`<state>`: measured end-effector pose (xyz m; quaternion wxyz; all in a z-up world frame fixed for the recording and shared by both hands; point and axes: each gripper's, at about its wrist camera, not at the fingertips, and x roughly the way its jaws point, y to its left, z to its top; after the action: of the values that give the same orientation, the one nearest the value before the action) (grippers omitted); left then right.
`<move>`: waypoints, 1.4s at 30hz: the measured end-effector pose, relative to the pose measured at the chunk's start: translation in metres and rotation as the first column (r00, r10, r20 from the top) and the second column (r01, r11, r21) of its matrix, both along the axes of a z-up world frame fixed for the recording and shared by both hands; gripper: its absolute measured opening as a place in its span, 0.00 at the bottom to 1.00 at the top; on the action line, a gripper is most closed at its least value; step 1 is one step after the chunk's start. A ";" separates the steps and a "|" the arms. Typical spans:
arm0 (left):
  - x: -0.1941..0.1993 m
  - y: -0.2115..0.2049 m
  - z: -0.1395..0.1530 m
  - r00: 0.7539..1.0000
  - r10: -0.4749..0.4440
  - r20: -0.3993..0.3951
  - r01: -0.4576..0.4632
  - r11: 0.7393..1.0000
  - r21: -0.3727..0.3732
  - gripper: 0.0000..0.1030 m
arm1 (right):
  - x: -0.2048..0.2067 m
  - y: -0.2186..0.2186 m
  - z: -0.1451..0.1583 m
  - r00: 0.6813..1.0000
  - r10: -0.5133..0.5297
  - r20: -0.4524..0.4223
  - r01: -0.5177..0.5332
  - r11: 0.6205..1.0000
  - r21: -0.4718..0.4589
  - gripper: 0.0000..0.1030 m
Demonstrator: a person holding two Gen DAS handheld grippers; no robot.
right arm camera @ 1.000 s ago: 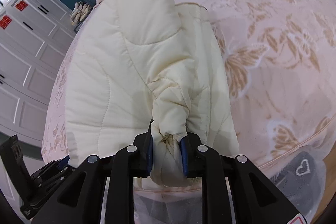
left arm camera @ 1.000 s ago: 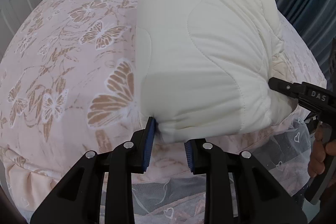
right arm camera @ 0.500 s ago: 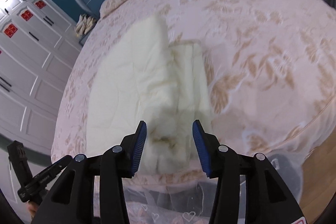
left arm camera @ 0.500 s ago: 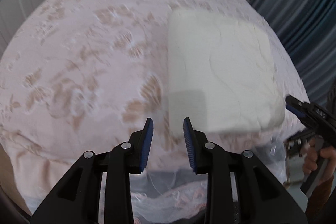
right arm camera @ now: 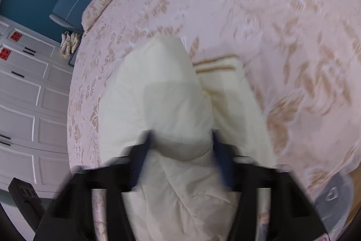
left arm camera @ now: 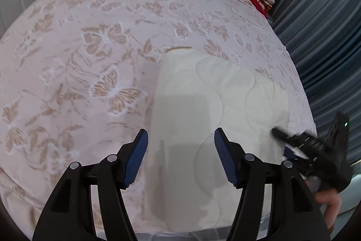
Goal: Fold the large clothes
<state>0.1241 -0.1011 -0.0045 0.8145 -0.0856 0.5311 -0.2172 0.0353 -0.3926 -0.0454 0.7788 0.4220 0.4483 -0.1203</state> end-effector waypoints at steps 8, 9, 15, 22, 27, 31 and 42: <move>0.002 -0.032 0.000 0.999 -0.033 0.036 0.031 0.998 0.046 0.57 | -0.009 -0.004 0.039 0.995 0.026 0.099 -0.001 0.971 -0.239 0.07; 0.004 -0.037 -0.003 0.999 -0.037 0.031 0.035 0.998 0.059 0.57 | -0.007 -0.006 0.031 0.997 0.019 0.074 -0.001 0.971 -0.241 0.07; 0.006 -0.057 -0.026 0.999 -0.050 0.007 0.049 0.991 0.121 0.57 | -0.004 -0.018 -0.020 1.000 0.013 -0.021 -0.018 0.964 -0.265 0.07; 0.006 -0.067 -0.042 0.998 -0.046 0.030 0.041 0.986 0.162 0.71 | 0.001 -0.025 -0.048 0.999 0.012 -0.047 -0.024 0.963 -0.270 0.10; 0.003 -0.071 -0.057 0.998 -0.049 0.048 0.040 0.982 0.182 0.78 | -0.001 -0.030 -0.066 0.999 0.009 -0.038 -0.018 0.970 -0.242 0.10; 0.003 -0.068 -0.073 0.999 -0.032 0.042 0.024 0.984 0.179 0.85 | -0.001 -0.029 -0.073 0.999 0.028 -0.023 -0.032 0.970 -0.241 0.11; 0.005 -0.038 -0.082 0.999 0.004 -0.038 -0.002 0.999 0.046 0.90 | -0.023 -0.036 -0.048 0.998 0.019 0.055 -0.007 0.978 -0.210 0.21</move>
<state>0.1290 -0.1392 -0.0866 0.8064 -0.0716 0.5513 -0.2019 0.0126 -0.4285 -0.0932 0.8321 0.3380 0.4135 -0.1497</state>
